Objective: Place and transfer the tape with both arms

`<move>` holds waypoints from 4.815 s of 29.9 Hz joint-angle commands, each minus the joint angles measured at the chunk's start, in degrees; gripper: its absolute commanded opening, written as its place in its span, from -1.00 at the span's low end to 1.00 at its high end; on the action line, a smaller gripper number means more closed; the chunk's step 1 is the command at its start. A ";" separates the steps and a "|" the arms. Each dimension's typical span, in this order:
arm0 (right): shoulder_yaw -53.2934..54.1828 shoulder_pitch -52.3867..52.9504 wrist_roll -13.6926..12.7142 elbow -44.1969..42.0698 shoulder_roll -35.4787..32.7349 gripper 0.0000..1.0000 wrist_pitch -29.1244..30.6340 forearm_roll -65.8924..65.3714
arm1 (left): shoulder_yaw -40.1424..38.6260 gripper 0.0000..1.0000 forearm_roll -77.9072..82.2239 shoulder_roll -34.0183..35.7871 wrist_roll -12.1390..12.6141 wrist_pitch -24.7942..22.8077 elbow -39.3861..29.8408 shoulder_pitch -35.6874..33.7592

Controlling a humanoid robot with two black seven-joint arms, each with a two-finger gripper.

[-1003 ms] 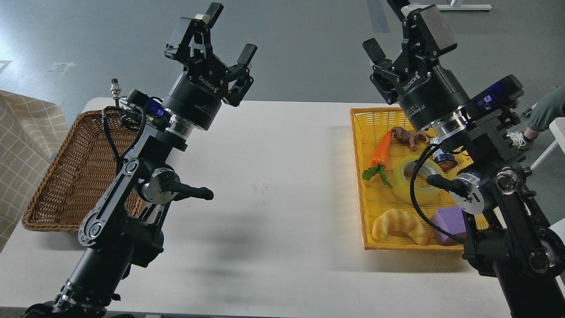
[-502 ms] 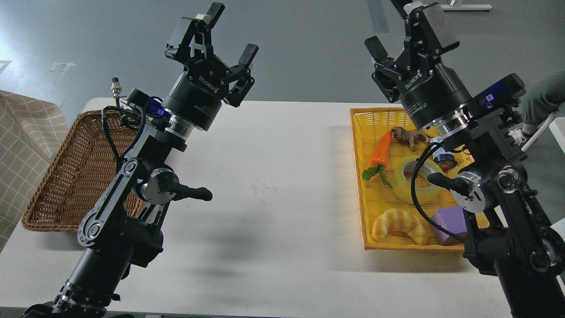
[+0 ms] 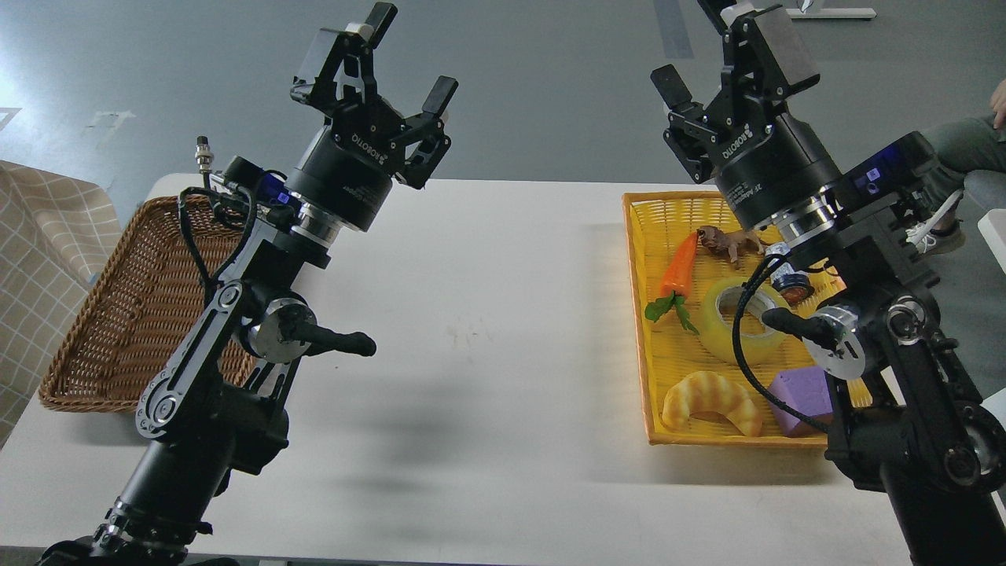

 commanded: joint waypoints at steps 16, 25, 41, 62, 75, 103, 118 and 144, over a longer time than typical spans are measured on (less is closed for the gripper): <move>-1.77 1.47 -1.84 -0.09 -7.44 1.00 1.93 -1.00 | -0.27 0.96 -0.88 0.01 -0.24 0.72 0.00 -0.09; -5.29 5.08 -2.19 -2.81 -17.38 1.00 2.20 -24.45 | -1.49 0.96 -0.88 0.62 -0.24 0.72 0.00 -0.18; -15.75 1.84 -4.74 -3.69 -36.82 1.00 5.00 -37.74 | -1.85 0.96 -2.02 1.42 -0.24 0.72 0.00 -0.01; -18.03 -0.37 -4.47 -17.05 -31.56 1.00 5.63 -43.11 | -1.85 0.96 -2.02 1.59 -0.24 0.80 0.00 0.70; -18.56 -2.03 -4.30 -21.45 -30.41 1.00 6.86 -45.13 | -1.85 0.96 -2.02 2.03 -0.24 0.80 0.00 0.87; -21.11 -3.62 -4.12 -21.54 -29.62 0.96 8.17 -46.80 | -1.94 0.96 -2.99 2.91 -0.24 0.63 -0.88 1.66; -24.80 -0.19 -4.21 -23.03 -29.36 0.90 8.61 -46.80 | -2.46 0.96 -3.34 3.26 -0.24 0.54 -0.61 1.66; -25.06 -1.50 -3.16 -22.51 -29.71 -0.19 8.61 -47.59 | -2.38 0.96 -3.34 5.02 -0.24 0.89 -0.17 1.84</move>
